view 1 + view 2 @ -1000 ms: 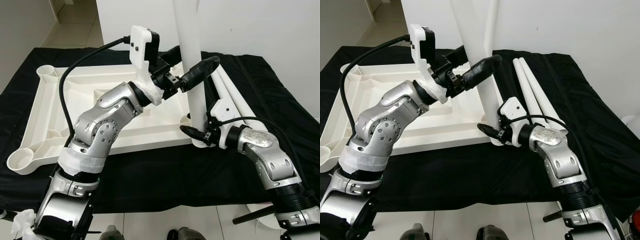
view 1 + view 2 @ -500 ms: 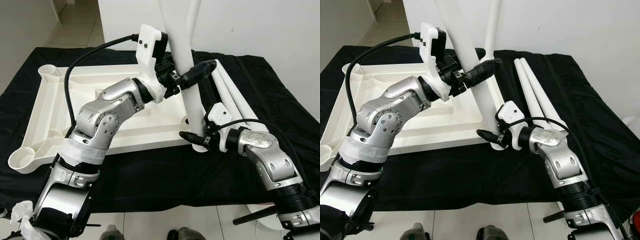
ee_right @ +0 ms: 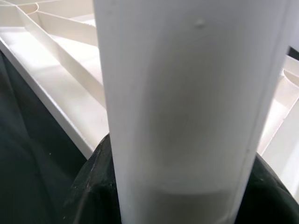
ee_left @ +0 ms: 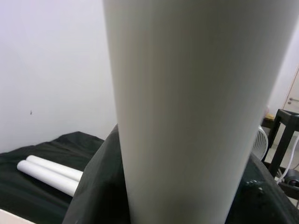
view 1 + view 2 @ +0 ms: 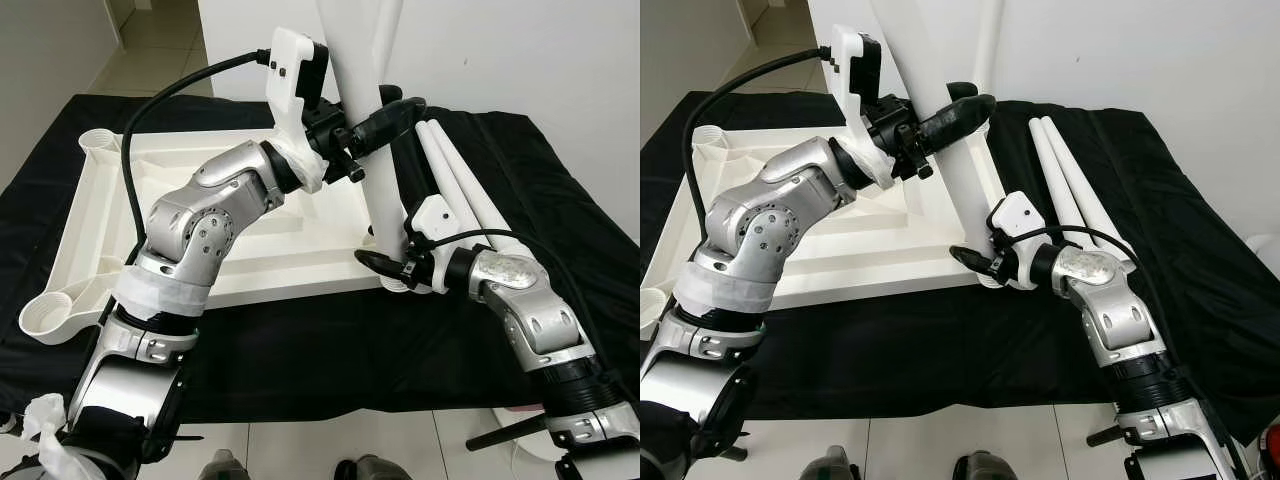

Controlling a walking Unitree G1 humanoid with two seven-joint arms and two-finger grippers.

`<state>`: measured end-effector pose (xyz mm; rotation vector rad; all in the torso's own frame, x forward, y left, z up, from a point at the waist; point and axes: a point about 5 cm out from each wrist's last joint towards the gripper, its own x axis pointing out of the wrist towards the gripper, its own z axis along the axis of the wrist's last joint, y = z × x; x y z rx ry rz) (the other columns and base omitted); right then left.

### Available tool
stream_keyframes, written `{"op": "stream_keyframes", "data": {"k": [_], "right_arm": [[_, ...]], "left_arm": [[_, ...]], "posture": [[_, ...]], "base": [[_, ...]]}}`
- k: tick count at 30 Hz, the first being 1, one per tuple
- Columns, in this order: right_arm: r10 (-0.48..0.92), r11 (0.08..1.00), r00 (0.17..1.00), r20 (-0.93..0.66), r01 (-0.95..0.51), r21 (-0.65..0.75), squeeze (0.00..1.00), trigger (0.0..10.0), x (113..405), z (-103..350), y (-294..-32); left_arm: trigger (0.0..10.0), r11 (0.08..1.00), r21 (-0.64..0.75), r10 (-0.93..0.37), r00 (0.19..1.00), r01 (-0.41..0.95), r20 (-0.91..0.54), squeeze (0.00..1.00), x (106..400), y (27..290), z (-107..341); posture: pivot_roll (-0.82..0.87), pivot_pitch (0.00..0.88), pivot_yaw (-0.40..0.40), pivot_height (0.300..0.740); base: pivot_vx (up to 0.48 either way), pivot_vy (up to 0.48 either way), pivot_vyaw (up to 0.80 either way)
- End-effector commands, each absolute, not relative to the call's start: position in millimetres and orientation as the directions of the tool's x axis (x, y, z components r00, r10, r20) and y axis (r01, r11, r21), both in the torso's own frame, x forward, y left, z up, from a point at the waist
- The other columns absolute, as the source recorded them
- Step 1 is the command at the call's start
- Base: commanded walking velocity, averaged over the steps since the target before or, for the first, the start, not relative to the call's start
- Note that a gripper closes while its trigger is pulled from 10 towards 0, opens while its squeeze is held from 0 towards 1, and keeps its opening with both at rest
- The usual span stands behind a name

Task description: Building children table

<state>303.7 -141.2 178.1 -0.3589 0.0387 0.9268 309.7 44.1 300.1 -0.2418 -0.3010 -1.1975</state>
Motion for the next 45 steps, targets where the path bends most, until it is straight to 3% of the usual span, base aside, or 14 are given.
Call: {"op": "stream_keyframes", "data": {"k": [1, 2, 3, 4, 5, 8, 10, 18, 20, 21, 33, 45], "right_arm": [[0.722, 0.621, 0.674, -0.16, -0.732, -0.281, 0.04, 10.0, 311, 182, -154], [0.722, 0.621, 0.674, -0.16, -0.732, -0.281, 0.04, 10.0, 311, 182, -154], [0.72, 0.622, 0.675, -0.159, -0.73, -0.283, 0.29, 10.0, 311, 182, -154], [0.72, 0.622, 0.675, -0.159, -0.73, -0.283, 0.29, 10.0, 311, 182, -154], [0.717, 0.629, 0.679, -0.157, -0.727, -0.276, 1.0, 10.0, 312, 182, -155], [0.706, 0.645, 0.693, -0.146, -0.714, -0.272, 1.0, 10.0, 314, 184, -156], [0.663, 0.693, 0.742, -0.099, -0.659, -0.293, 1.0, 10.0, 322, 190, -158], [0.554, 0.789, 0.833, 0.005, -0.523, -0.324, 1.0, 10.0, 338, 204, -154], [0.515, 0.82, 0.857, 0.038, -0.479, -0.315, 0.38, 10.0, 344, 208, -148], [0.492, 0.834, 0.869, 0.053, -0.453, -0.315, 0.0, 10.0, 348, 209, -144], [0.299, 0.916, 0.947, 0.119, -0.25, -0.314, 0.0, 10.0, 363, 200, -108], [0.148, 0.934, 0.959, 0.24, -0.056, -0.352, 0.0, 10.0, 362, 209, -93]], "left_arm": [[0.0, 0.373, -0.001, -0.869, 0.35, 0.928, 0.351, 0.0, 312, 47, 306], [0.0, 0.373, -0.001, -0.869, 0.35, 0.928, 0.351, 0.0, 312, 47, 306], [0.0, 0.369, 0.009, -0.873, 0.343, 0.929, 0.347, 0.0, 311, 47, 306], [0.0, 0.369, 0.009, -0.873, 0.343, 0.929, 0.347, 0.0, 311, 47, 306], [10.0, 0.392, -0.007, -0.867, 0.372, 0.92, 0.333, 0.0, 314, 45, 307], [10.0, 0.433, -0.031, -0.852, 0.42, 0.901, 0.313, 0.0, 318, 44, 309], [10.0, 0.561, -0.04, -0.801, 0.554, 0.827, 0.228, 0.0, 330, 42, 314], [10.0, 0.681, -0.088, -0.679, 0.672, 0.727, 0.295, 0.0, 345, 46, 341], [10.0, 0.693, -0.11, -0.65, 0.683, 0.713, 0.335, 0.0, 348, 44, 352], [10.0, 0.705, -0.109, -0.633, 0.691, 0.701, 0.349, 0.0, 349, 42, 357], [10.0, 0.706, -0.097, -0.628, 0.683, 0.702, 0.374, 0.0, 341, 14, 367], [10.0, 0.682, -0.059, -0.657, 0.646, 0.729, 0.388, 0.0, 332, -8, 369]], "posture": [[0.06, 0.0, -0.032, 0.74], [0.06, 0.0, -0.032, 0.74], [0.06, 0.0, -0.032, 0.74], [0.06, 0.0, -0.032, 0.74], [0.06, 0.0, -0.032, 0.74], [0.07, 0.0, -0.035, 0.74], [0.06, 0.0, -0.034, 0.74], [0.05, 0.0, -0.025, 0.74], [0.05, 0.0, -0.025, 0.74], [0.04, 0.0, -0.02, 0.74], [0.04, 0.0, -0.017, 0.74], [0.04, 0.0, -0.031, 0.74]], "base": [[0.0, 0.0, 0.0], [0.0, 0.0, 0.0], [0.0, 0.0, 0.0], [0.0, 0.0, 0.0], [0.0, 0.0, 0.0], [0.0, 0.0, 0.0], [0.0, 0.0, 0.0], [0.0, 0.0, 0.0], [0.0, 0.0, 0.0], [0.0, 0.0, 0.0], [0.0, 0.0, 0.0], [0.0, 0.0, 0.0]]}}
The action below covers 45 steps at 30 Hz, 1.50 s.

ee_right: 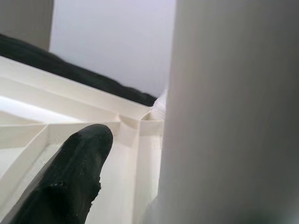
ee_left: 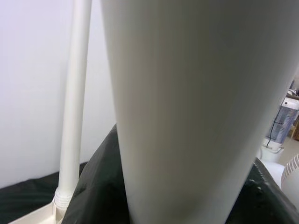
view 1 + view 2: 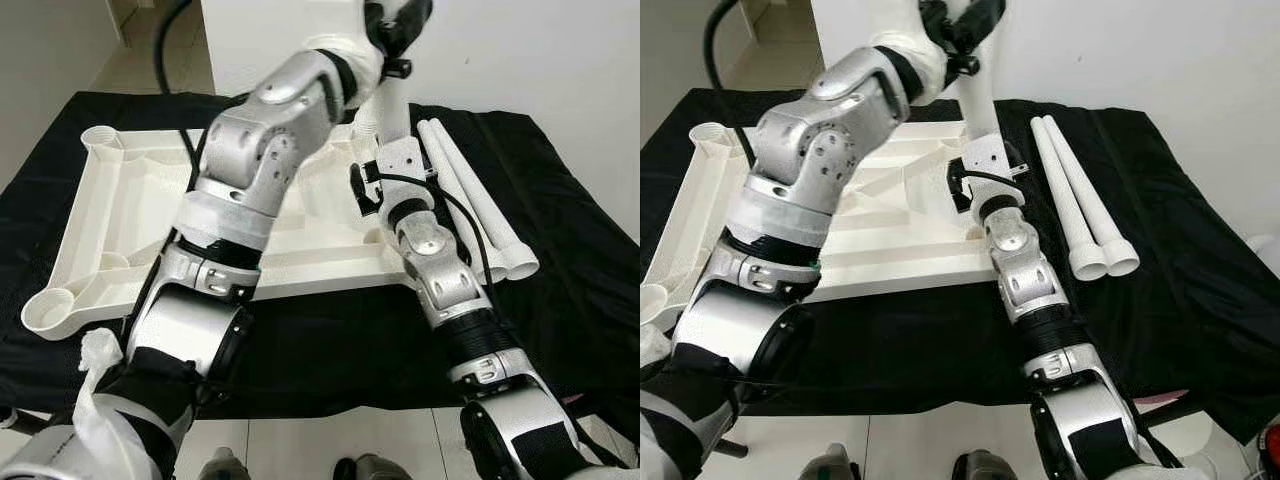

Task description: Building children table

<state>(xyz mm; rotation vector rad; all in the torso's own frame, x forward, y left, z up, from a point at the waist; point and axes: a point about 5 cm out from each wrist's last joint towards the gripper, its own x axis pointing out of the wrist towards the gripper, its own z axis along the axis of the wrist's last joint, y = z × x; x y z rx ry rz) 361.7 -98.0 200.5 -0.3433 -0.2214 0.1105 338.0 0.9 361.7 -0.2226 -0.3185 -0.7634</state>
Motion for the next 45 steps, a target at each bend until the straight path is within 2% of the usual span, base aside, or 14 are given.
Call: {"op": "stream_keyframes", "data": {"k": [1, 17, 18, 19, 20, 21, 22, 23, 24, 33, 34, 36, 37, 45], "right_arm": [[0.134, 0.936, 0.958, 0.254, -0.038, -0.349, 0.0, 10.0, 362, 212, -93], [0.073, 0.931, 0.945, 0.319, 0.05, -0.362, 0.0, 10.0, 360, 215, -91], [0.07, 0.929, 0.946, 0.318, 0.054, -0.367, 0.0, 5.0, 360, 215, -92], [0.064, 0.928, 0.949, 0.309, 0.057, -0.367, 0.0, 3.8, 360, 213, -93], [0.061, 0.928, 0.951, 0.302, 0.057, -0.367, 0.0, 3.8, 361, 211, -93], [0.058, 0.929, 0.954, 0.294, 0.056, -0.366, 0.0, 2.0, 361, 209, -93], [0.058, 0.929, 0.954, 0.294, 0.056, -0.366, 0.0, 2.0, 361, 209, -93], [0.053, 0.93, 0.956, 0.287, 0.058, -0.363, 0.0, 0.4, 361, 207, -94], [0.048, 0.932, 0.958, 0.281, 0.058, -0.358, 0.0, 0.0, 360, 206, -94], [0.023, 0.944, 0.964, 0.263, 0.066, -0.325, 0.0, 0.0, 360, 202, -96], [0.018, 0.947, 0.965, 0.26, 0.067, -0.315, 0.0, 6.7, 360, 201, -97], [0.018, 0.947, 0.965, 0.26, 0.067, -0.315, 0.0, 6.7, 360, 201, -97], [0.022, 0.954, 0.968, 0.248, 0.054, -0.296, 0.0, 10.0, 360, 200, -96], [0.034, 0.968, 0.972, 0.233, 0.025, -0.249, 0.0, 10.0, 360, 200, -95]], "left_arm": [[10.0, 0.686, -0.054, -0.655, 0.648, 0.726, 0.388, 0.0, 332, -8, 369], [10.0, 0.689, -0.054, -0.651, 0.65, 0.722, 0.392, 0.0, 330, -12, 367], [10.0, 0.69, -0.053, -0.651, 0.65, 0.722, 0.392, 0.0, 330, -12, 368], [10.0, 0.691, -0.051, -0.65, 0.65, 0.721, 0.393, 0.0, 330, -13, 367], [10.0, 0.692, -0.051, -0.649, 0.651, 0.72, 0.394, 0.0, 330, -13, 367], [10.0, 0.693, -0.049, -0.648, 0.651, 0.719, 0.396, 0.0, 330, -13, 368], [10.0, 0.693, -0.049, -0.648, 0.651, 0.719, 0.396, 0.0, 330, -13, 368], [10.0, 0.693, -0.049, -0.647, 0.651, 0.719, 0.397, 0.0, 330, -13, 368], [10.0, 0.694, -0.049, -0.646, 0.651, 0.719, 0.398, 0.0, 330, -12, 368], [10.0, 0.696, -0.038, -0.646, 0.647, 0.717, 0.405, 0.0, 329, -12, 369], [10.0, 0.691, -0.023, -0.652, 0.636, 0.723, 0.411, 0.0, 328, -12, 370], [10.0, 0.691, -0.023, -0.652, 0.636, 0.723, 0.411, 0.0, 328, -12, 370], [10.0, 0.676, -0.013, -0.664, 0.616, 0.737, 0.423, 1.0, 326, -13, 370], [10.0, 0.648, -0.044, -0.676, 0.601, 0.76, 0.426, 1.0, 324, -16, 369]], "posture": [[0.04, 0.0, -0.032, 0.74], [0.04, 0.0, -0.039, 0.74], [0.04, 0.0, -0.041, 0.74], [0.04, 0.0, -0.042, 0.74], [0.04, 0.0, -0.042, 0.74], [0.04, 0.0, -0.042, 0.74], [0.04, 0.0, -0.042, 0.74], [0.04, 0.0, -0.044, 0.74], [0.04, 0.0, -0.045, 0.74], [0.04, 0.0, -0.043, 0.74], [0.04, 0.0, -0.045, 0.74], [0.04, 0.0, -0.045, 0.74], [0.04, 0.0, -0.042, 0.74], [0.04, 0.0, -0.042, 0.74]], "base": [[0.0, 0.0, 0.0], [0.0, 0.0, 0.0], [0.0, 0.0, 0.0], [0.0, 0.0, 0.0], [0.0, 0.0, 0.0], [0.0, 0.0, 0.0], [0.0, 0.0, 0.0], [0.0, 0.0, 0.0], [0.0, 0.0, 0.0], [0.0, 0.0, 0.0], [0.0, 0.0, 0.0], [0.0, 0.0, 0.0], [0.0, 0.0, 0.0], [0.0, 0.0, 0.0]]}}
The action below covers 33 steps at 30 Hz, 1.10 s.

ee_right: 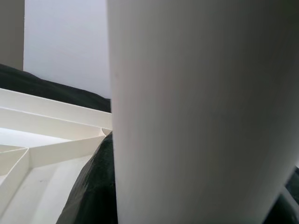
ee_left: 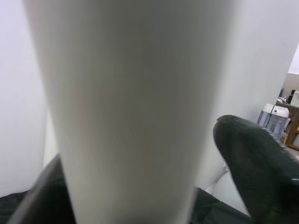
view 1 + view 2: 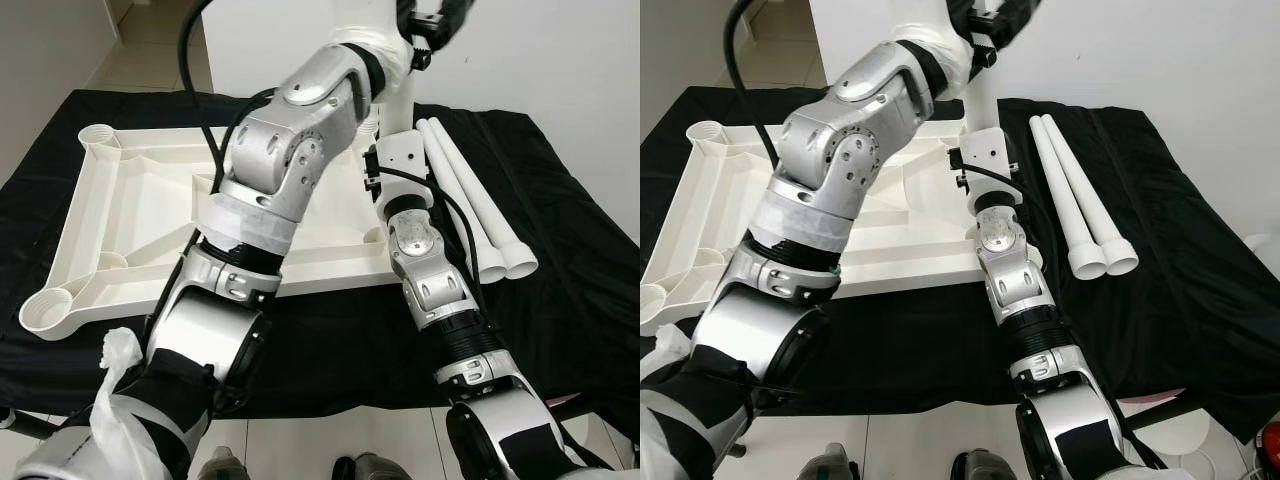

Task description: Building children table

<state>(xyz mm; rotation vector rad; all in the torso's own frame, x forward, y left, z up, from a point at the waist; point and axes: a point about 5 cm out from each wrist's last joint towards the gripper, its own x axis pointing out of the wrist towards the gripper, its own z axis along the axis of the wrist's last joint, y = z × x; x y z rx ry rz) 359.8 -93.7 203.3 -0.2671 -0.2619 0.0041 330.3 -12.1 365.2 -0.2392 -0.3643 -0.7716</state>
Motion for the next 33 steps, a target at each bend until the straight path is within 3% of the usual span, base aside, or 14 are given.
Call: {"op": "stream_keyframes", "data": {"k": [1, 2, 3, 17, 33], "right_arm": [[0.034, 0.968, 0.972, 0.233, 0.025, -0.249, 0.0, 10.0, 360, 200, -95], [0.033, 0.975, 0.974, 0.224, 0.018, -0.223, 0.0, 10.0, 361, 200, -95], [0.032, 0.98, 0.977, 0.209, 0.011, -0.199, 0.0, 10.0, 361, 198, -95], [-0.072, 0.995, 0.988, 0.138, 0.062, 0.072, 0.0, 10.0, 364, 196, -125], [-0.069, 0.996, 0.987, 0.148, 0.058, 0.074, 0.0, 10.0, 351, 181, -154]], "left_arm": [[10.0, 0.648, -0.044, -0.676, 0.601, 0.76, 0.426, 1.0, 324, -16, 369], [10.0, 0.652, -0.026, -0.677, 0.598, 0.758, 0.429, 1.0, 323, -16, 369], [10.0, 0.655, -0.015, -0.678, 0.596, 0.756, 0.43, 0.0, 323, -16, 370], [10.0, 0.721, -0.052, -0.62, 0.677, 0.691, 0.397, 0.0, 328, 2, 340], [10.0, 0.767, -0.044, -0.599, 0.739, 0.64, 0.306, 0.0, 330, 25, 280]], "posture": [[0.04, 0.0, -0.042, 0.74], [0.04, 0.0, -0.042, 0.74], [0.05, 0.0, -0.044, 0.74], [0.05, 0.0, -0.04, 0.74], [0.06, 0.001, -0.039, 0.74]], "base": [[0.0, 0.0, 0.0], [0.0, 0.0, 0.0], [0.0, 0.0, 0.0], [0.0, 0.0, 0.0], [0.0, 0.0, 0.0]]}}
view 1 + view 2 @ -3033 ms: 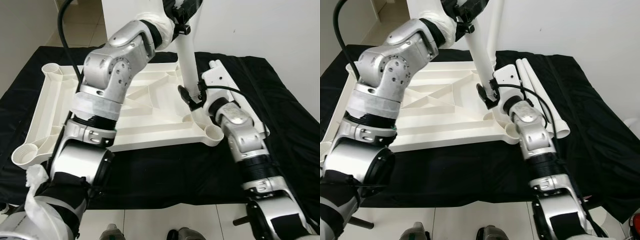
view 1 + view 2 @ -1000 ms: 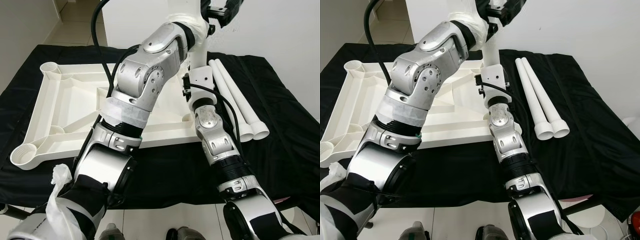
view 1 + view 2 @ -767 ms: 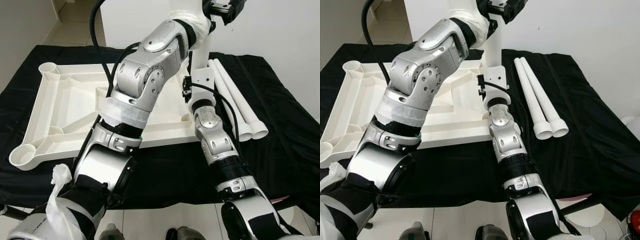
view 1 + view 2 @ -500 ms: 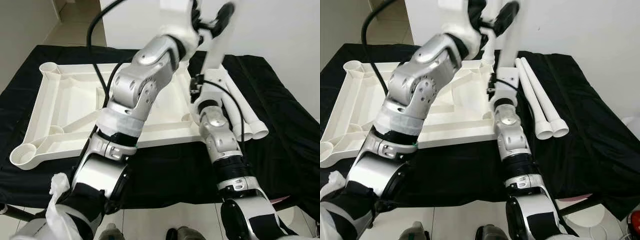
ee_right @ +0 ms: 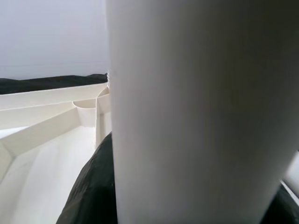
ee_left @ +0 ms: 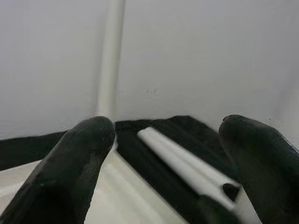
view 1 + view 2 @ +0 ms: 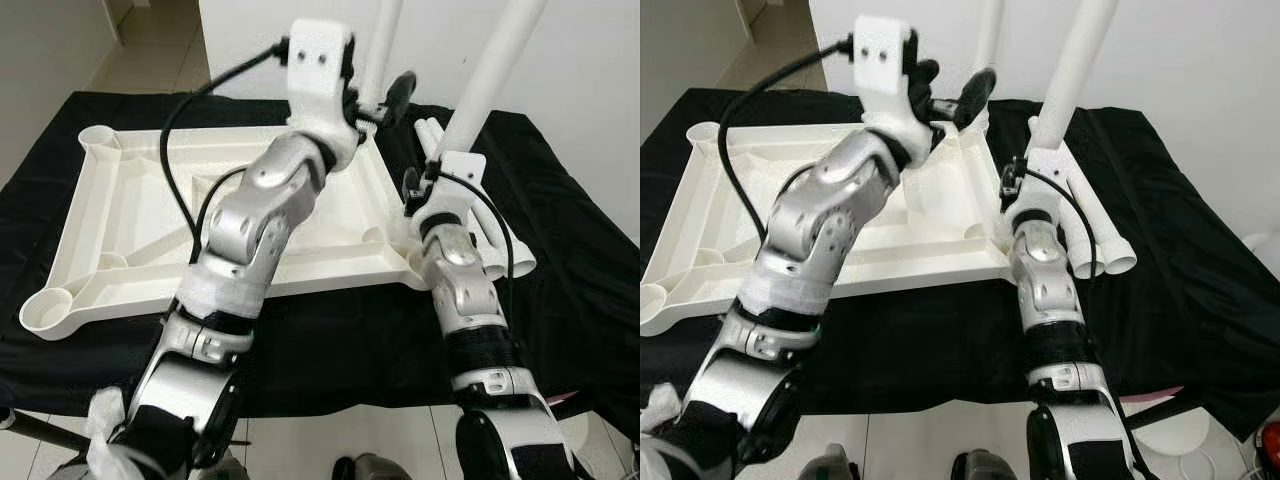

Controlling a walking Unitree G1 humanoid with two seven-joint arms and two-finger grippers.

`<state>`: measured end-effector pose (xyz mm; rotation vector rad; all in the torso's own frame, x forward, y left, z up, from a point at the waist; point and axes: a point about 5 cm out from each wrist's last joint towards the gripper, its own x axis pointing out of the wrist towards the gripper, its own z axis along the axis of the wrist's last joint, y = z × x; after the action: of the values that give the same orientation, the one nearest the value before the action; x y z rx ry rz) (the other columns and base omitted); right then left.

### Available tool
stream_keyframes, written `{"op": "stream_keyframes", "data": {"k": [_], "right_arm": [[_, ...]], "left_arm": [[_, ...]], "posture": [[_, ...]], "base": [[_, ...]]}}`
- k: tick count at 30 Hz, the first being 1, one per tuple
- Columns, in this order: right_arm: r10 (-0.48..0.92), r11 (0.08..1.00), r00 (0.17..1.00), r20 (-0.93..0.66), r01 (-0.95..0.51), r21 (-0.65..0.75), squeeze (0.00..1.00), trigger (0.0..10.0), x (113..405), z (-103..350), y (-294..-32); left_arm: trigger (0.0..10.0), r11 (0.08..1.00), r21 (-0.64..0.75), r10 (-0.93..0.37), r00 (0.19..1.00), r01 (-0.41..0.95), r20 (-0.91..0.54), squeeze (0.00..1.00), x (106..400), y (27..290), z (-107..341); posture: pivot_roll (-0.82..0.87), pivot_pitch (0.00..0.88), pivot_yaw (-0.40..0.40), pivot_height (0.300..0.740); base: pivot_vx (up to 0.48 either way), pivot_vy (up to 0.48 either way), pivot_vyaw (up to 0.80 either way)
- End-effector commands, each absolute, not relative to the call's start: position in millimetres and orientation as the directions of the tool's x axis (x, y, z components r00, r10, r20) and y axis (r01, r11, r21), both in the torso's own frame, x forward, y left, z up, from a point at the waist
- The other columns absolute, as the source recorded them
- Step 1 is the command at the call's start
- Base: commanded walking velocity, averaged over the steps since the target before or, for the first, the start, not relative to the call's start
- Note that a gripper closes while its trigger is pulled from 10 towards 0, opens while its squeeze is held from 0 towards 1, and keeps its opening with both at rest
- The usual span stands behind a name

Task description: Building children table

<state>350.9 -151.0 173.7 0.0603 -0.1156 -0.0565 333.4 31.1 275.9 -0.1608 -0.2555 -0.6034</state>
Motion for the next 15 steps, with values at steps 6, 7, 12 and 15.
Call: {"op": "stream_keyframes", "data": {"k": [6, 7, 12, 15], "right_arm": [[0.023, 0.996, 0.985, 0.174, -0.037, 0.081, 0.0, 10.0, 330, 167, -161], [0.029, 0.998, 0.983, 0.179, -0.04, 0.058, 0.0, 10.0, 326, 163, -164], [0.04, 0.998, 0.984, 0.171, -0.046, 0.031, 0.0, 10.0, 320, 154, -169], [0.051, 0.999, 0.987, 0.155, -0.053, 0.007, 0.0, 10.0, 313, 147, -176]], "left_arm": [[10.0, 0.797, 0.02, -0.596, 0.78, 0.604, 0.193, 0.0, 331, 36, 233], [10.0, 0.795, 0.022, -0.599, 0.778, 0.607, 0.191, 0.0, 329, 38, 227], [10.0, 0.784, 0.036, -0.613, 0.764, 0.619, 0.201, 0.0, 324, 38, 220], [10.0, 0.766, 0.069, -0.638, 0.744, 0.639, 0.196, 0.0, 317, 38, 211]], "posture": [[0.05, 0.0, -0.039, 0.74], [0.05, 0.0, -0.038, 0.74], [0.05, 0.0, -0.034, 0.74], [0.05, 0.0, -0.029, 0.74]], "base": [[0.0, 0.0, 0.0], [0.0, 0.0, 0.0], [0.0, 0.0, 0.0], [0.0, 0.0, 0.0]]}}
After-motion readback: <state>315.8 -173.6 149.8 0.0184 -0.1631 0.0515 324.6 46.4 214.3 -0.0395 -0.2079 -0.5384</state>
